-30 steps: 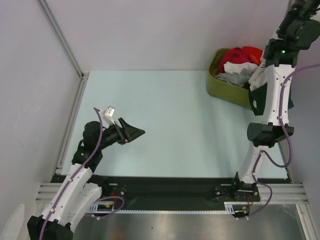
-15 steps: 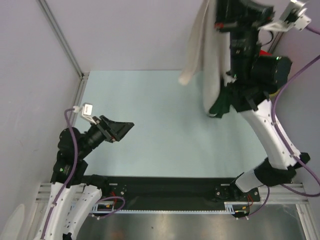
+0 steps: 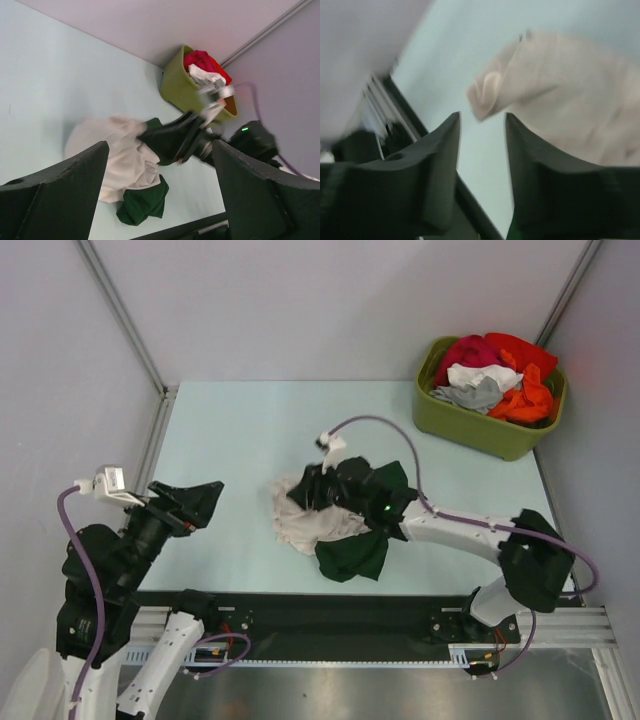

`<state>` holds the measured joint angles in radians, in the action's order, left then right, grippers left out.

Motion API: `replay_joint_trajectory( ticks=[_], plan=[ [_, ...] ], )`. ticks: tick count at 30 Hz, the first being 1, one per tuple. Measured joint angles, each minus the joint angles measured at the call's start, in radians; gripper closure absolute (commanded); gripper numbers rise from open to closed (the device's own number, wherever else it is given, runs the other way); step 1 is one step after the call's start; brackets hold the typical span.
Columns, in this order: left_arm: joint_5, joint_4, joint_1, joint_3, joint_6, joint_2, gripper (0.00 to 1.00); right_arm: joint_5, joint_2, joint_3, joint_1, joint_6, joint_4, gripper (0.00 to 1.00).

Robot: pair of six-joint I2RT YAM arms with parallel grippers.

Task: Fold and stack the t-shirts
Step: Move the tshirt to the center of the board

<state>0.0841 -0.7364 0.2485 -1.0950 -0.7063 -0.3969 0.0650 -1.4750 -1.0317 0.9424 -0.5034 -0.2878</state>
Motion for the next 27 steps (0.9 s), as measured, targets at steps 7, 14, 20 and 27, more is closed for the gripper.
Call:
replay_joint_trajectory(
  ticks=[7,14,20,27],
  plan=[
    [0.069,0.014,0.0,0.149,-0.011,-0.057,0.23,-0.266,-0.058,0.094,-0.013,-0.02,0.368,0.32],
    [0.096,0.053,0.08,0.43,-0.086,-0.251,0.15,-0.22,0.332,0.308,-0.156,-0.038,0.53,0.16],
    [-0.003,0.095,0.175,0.519,-0.186,-0.308,0.25,-0.161,0.491,0.481,-0.212,-0.136,0.574,0.2],
    [-0.038,0.29,0.176,0.641,-0.231,-0.47,0.4,-0.125,0.584,0.619,-0.214,-0.224,0.616,0.48]
  ],
)
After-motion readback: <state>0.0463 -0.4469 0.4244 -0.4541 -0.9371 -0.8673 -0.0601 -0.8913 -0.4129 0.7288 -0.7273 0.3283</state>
